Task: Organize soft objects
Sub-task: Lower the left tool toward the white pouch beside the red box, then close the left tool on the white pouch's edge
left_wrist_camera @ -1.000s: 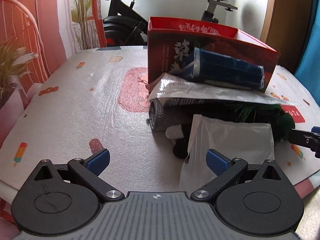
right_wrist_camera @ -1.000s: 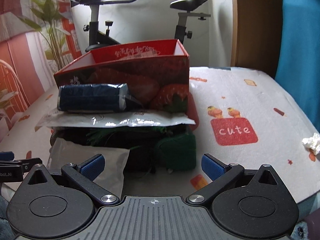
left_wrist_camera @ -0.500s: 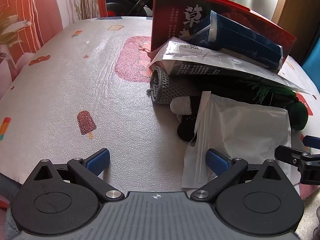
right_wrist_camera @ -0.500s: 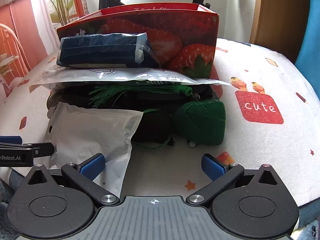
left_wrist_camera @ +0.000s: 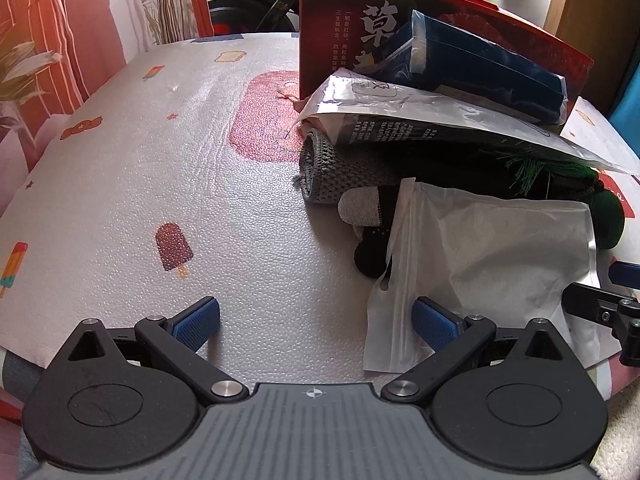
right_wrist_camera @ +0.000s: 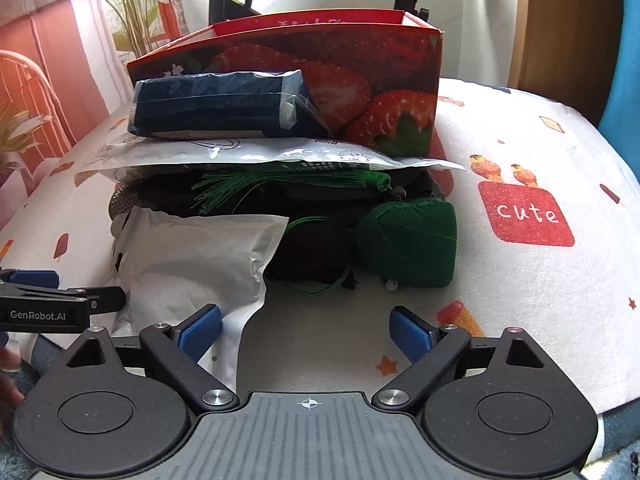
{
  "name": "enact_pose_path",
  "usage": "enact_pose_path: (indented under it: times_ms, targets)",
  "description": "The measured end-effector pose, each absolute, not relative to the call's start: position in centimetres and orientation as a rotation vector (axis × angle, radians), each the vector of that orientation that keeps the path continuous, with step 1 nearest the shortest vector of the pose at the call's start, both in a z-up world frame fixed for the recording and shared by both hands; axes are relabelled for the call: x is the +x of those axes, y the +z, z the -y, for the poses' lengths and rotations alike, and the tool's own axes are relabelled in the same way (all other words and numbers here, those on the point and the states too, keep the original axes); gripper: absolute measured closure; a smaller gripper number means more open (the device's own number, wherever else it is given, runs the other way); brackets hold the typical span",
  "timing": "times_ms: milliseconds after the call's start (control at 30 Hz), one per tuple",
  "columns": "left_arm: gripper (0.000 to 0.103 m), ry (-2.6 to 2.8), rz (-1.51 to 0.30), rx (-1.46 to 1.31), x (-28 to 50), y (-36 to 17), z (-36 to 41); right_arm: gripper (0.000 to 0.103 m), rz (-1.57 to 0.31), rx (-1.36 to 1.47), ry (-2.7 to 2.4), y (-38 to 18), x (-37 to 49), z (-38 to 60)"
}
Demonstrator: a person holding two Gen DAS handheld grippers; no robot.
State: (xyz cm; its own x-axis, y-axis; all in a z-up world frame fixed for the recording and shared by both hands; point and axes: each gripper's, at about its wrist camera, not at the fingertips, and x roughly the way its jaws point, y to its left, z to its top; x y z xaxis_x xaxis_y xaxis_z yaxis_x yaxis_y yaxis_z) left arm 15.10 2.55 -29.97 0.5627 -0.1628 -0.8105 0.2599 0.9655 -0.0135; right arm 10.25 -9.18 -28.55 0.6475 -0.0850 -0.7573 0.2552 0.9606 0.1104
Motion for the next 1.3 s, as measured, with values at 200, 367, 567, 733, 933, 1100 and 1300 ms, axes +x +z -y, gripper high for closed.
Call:
enact_pose_path:
  times_ms: [200,367,567,733,933,1100,1300]
  targets:
    - [0.012,-0.340,-0.914,0.017,15.1,-29.1,-3.7,0.033,-0.831,0.179,-0.156,-27.7,9.7,8.4]
    - [0.021,-0.430,-0.890,-0.042,15.0,-28.6,-3.8,0.038,-0.801,0.185,-0.115,-26.7,9.1,8.3]
    - [0.049,-0.495,-0.931,-0.039,14.4,-29.3,-2.9,0.038,-0.851,0.238,-0.054,-26.6,8.9,8.3]
    - [0.056,-0.526,-0.950,-0.067,14.1,-29.5,-3.2,0.045,-0.902,0.270,-0.015,-27.4,9.3,8.2]
    - [0.062,-0.574,-0.955,-0.042,13.6,-29.9,-2.5,0.051,-0.949,0.277,0.013,-28.5,10.1,7.8]
    - [0.066,-0.588,-0.944,-0.013,13.2,-29.8,-1.8,0.051,-0.926,0.290,0.018,-28.6,10.3,8.2]
    - [0.066,-0.588,-0.959,-0.053,13.5,-30.0,-2.2,0.073,-0.875,0.331,0.009,-28.3,9.9,9.2]
